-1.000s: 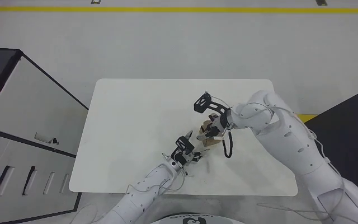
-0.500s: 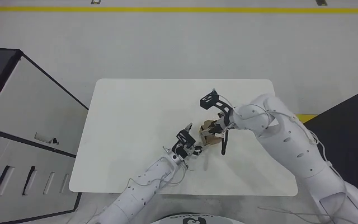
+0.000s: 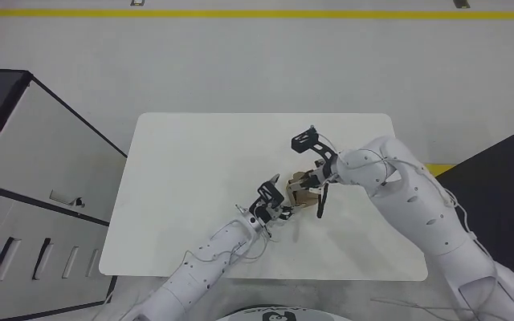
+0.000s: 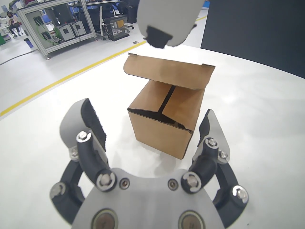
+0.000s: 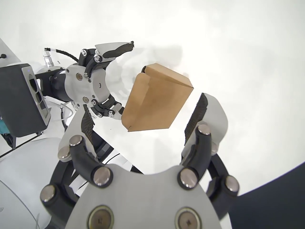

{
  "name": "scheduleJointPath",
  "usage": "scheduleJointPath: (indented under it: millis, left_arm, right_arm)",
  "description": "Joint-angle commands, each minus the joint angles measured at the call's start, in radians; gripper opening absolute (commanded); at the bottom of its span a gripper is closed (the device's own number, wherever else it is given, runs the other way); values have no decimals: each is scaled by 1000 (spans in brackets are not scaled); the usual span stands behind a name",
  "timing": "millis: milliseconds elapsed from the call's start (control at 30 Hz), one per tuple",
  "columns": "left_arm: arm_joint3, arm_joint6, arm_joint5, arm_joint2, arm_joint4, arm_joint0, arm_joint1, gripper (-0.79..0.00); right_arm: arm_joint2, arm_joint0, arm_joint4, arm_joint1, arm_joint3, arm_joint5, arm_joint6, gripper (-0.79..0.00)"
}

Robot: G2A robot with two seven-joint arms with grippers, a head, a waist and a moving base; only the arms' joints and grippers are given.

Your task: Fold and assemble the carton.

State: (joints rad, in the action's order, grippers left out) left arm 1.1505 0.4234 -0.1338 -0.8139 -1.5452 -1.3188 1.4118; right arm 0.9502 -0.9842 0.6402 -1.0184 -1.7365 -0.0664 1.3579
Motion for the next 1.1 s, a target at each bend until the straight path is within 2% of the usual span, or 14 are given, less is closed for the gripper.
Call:
scheduleJointPath:
  millis: [0, 200, 467, 733, 900, 1067]
  left_arm:
    - [-3, 0, -3, -1, -3, 3, 0, 0]
    - [10, 5, -19, -20, -21, -15, -11, 0]
    - [110, 7, -10, -80, -35, -112, -41, 0]
    - [115, 2, -11, -82, -24, -114, -41, 0]
    - [136, -12, 9, -106, -38, -125, -49, 0]
    - [144, -18, 32, -113, -37, -135, -51, 0]
  right_arm:
    - [2, -2, 7, 0, 2, -23, -4, 0]
    - [40, -27, -28, 4, 2, -48, -28, 0]
    - [176, -112, -152, 28, 9, 0, -77, 0]
    - [178, -126, -145, 29, 26, 24, -104, 0]
    - [236, -165, -199, 41, 78, 78, -124, 0]
    - [265, -198, -226, 46, 84, 69, -156, 0]
